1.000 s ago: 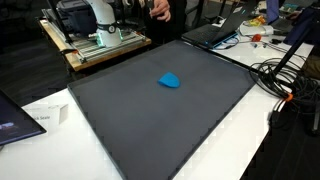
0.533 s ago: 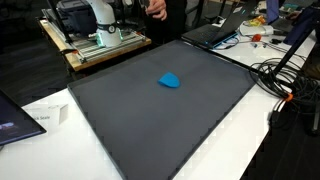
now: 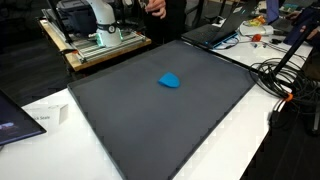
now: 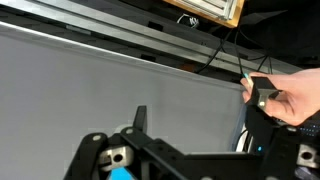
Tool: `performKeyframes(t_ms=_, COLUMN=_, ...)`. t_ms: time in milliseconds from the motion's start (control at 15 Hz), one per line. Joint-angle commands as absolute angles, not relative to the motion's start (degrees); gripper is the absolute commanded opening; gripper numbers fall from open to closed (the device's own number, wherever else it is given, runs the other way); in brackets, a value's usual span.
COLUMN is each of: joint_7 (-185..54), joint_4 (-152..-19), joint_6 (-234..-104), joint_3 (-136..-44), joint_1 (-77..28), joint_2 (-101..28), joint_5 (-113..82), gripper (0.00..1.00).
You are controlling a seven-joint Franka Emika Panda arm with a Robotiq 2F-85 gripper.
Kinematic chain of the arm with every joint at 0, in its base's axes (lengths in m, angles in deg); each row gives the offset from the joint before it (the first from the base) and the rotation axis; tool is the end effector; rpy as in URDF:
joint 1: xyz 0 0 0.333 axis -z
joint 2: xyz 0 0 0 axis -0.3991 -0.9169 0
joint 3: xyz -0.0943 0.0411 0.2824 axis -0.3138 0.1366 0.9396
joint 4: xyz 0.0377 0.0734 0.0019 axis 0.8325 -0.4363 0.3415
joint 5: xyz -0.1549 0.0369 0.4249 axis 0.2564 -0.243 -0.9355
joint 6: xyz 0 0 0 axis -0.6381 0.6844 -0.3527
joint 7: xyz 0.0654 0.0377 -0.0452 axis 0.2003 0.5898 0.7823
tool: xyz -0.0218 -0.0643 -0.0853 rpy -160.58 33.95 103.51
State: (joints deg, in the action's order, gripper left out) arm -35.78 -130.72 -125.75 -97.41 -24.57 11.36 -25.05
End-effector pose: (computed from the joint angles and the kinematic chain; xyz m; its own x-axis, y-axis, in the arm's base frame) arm 0.4186 -0.0633 0.4563 0.9430 0.2966 -0.1510 0.2401 -0.9205 -0.3084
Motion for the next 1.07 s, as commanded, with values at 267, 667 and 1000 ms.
performKeyframes(t_ms=267, joint_7=-40.7, joint_4=-129.8, joint_6=-125.3, joint_3=-92.1, joint_1=-28.1, joint_2=11.2, joint_5=-35.4, gripper=1.00)
performKeyframes(t_ms=667, joint_7=-53.0, joint_4=-123.8, joint_6=-130.2, joint_3=-79.9, joint_1=-34.6, joint_2=6.0, joint_5=-46.6, gripper=1.00)
performKeyframes(t_ms=1000, joint_7=-55.5, joint_4=-119.8, joint_6=-131.4, joint_3=-76.5, joint_1=-36.1, joint_2=2.1, joint_5=-45.7, gripper=1.00)
